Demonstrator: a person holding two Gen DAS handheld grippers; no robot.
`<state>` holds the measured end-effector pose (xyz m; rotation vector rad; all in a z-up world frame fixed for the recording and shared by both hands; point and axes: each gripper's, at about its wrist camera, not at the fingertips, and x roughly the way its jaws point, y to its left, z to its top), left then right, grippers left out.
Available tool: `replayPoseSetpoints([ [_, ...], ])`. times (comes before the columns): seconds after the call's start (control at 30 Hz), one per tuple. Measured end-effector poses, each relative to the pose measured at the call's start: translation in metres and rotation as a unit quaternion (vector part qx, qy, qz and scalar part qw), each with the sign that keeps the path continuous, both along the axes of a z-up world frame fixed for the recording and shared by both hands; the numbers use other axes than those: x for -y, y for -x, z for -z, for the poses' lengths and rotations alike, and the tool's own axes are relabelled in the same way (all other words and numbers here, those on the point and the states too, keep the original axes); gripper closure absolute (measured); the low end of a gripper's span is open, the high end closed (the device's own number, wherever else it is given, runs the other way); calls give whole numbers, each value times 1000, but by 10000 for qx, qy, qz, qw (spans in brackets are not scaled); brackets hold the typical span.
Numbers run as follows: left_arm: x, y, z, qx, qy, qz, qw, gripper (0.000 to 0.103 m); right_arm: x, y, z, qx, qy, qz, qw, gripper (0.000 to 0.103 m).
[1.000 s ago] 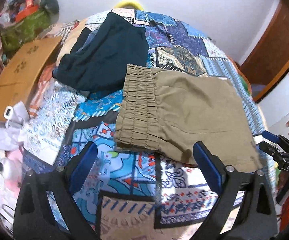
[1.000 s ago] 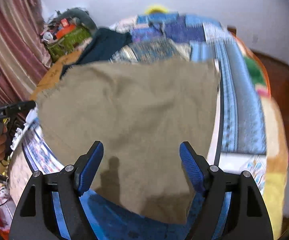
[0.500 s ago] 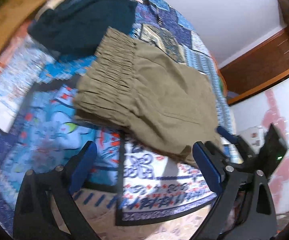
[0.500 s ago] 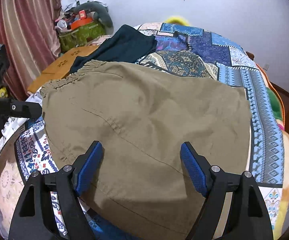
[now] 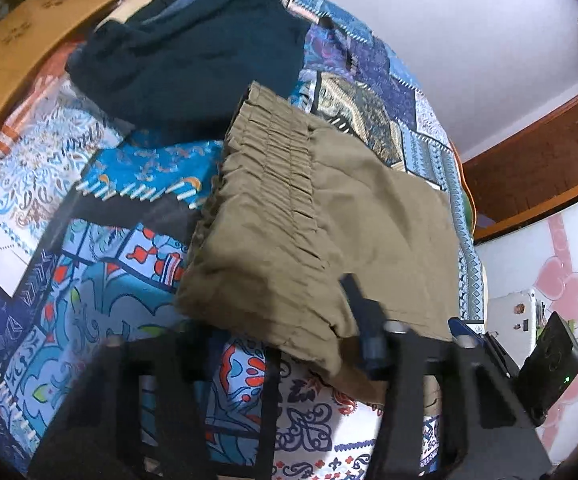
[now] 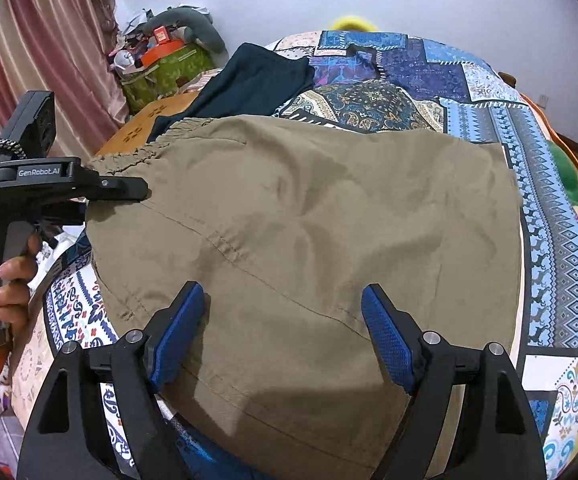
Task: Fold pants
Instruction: 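Grasp the folded waistband with the left gripper and lift it, then fold the held waistband over the pants with the left gripper and release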
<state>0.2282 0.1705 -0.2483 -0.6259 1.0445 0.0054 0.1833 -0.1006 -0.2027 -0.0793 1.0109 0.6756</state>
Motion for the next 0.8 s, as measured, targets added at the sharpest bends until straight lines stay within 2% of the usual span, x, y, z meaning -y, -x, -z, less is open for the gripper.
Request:
replayPoseSetpoints([
  [0.07,5,6,-7,103,-292,37,9995,66,1,2,-2,13,-11,36,10000,25],
  [0.17,15,20,-22,297,-910,66,9954,69,7,4,-5,36,-22,114,9999,25],
  [0.27,22,32,-39,477,-1527,40,9871,69,17,10,-8,36,-63,194,9998,25],
  [0.33,23,45,-49,587,-1966,-9,9787,70,23,14,-9,38,-64,230,9997,25],
  [0.47,29,66,-67,791,-2903,-107,9536,69,37,21,-8,58,44,343,9994,25],
  [0.53,36,70,-75,885,-3409,-160,9358,69,43,24,-8,49,95,394,9992,25],
  [0.63,46,73,-81,1016,-3784,-64,9200,69,50,29,-9,46,34,431,9991,25],
  [0.67,53,72,-83,1073,-3984,-43,9109,70,50,30,-8,30,38,452,9990,25],
  [0.73,64,68,-88,1168,-4246,-16,8978,70,49,30,-8,59,62,492,9988,25],
  [0.8,74,63,-95,1310,-4270,33,8947,70,48,31,-8,80,76,515,9986,25],
])
